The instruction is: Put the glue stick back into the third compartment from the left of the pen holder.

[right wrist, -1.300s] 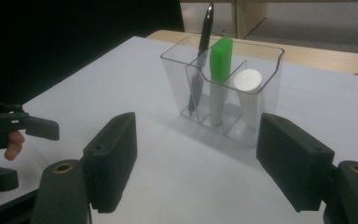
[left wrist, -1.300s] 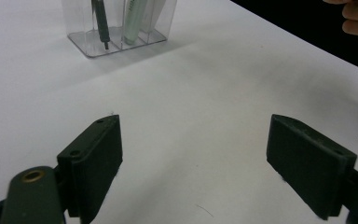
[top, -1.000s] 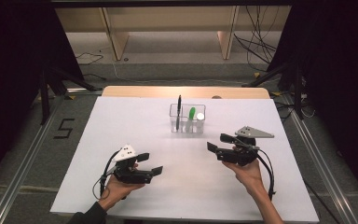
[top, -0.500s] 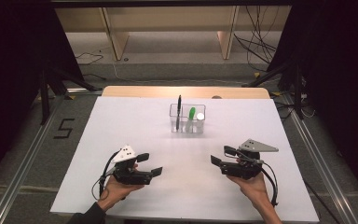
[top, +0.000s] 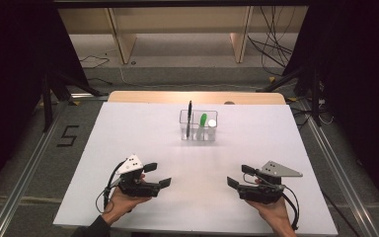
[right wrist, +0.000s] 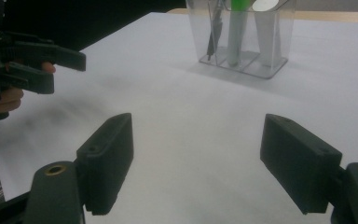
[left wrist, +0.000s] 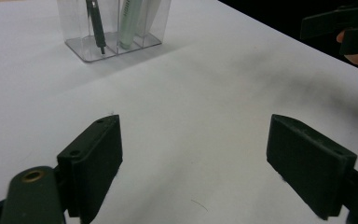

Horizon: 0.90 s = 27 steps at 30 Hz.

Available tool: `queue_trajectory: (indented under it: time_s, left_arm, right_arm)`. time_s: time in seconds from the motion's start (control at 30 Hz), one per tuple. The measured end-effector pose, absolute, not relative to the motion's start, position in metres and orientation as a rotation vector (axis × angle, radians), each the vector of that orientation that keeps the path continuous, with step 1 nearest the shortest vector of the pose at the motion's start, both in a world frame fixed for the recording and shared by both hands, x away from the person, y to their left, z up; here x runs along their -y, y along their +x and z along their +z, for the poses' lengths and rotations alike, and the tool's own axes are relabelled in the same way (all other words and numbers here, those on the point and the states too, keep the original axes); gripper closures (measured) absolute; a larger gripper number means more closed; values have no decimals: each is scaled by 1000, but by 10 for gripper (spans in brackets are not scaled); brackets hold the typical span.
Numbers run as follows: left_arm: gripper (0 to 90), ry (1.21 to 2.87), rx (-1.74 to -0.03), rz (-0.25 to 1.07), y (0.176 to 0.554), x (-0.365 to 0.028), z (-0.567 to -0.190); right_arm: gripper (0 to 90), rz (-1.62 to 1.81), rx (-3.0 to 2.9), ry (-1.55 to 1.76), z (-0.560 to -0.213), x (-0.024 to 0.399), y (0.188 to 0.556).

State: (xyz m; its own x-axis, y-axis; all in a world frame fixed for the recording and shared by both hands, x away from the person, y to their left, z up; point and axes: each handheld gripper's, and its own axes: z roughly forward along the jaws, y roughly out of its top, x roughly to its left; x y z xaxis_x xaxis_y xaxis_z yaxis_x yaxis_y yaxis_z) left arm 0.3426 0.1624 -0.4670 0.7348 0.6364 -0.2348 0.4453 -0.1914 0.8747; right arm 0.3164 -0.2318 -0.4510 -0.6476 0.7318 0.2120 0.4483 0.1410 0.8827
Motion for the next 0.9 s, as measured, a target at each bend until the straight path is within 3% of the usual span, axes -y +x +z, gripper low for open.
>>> queue_trajectory:
  time_s: [0.9]
  left_arm:
    - [180, 1838, -829, 199, 338, -161, -467]
  right_arm:
    - [243, 1465, -2147, 1136, -464, 233, 292]
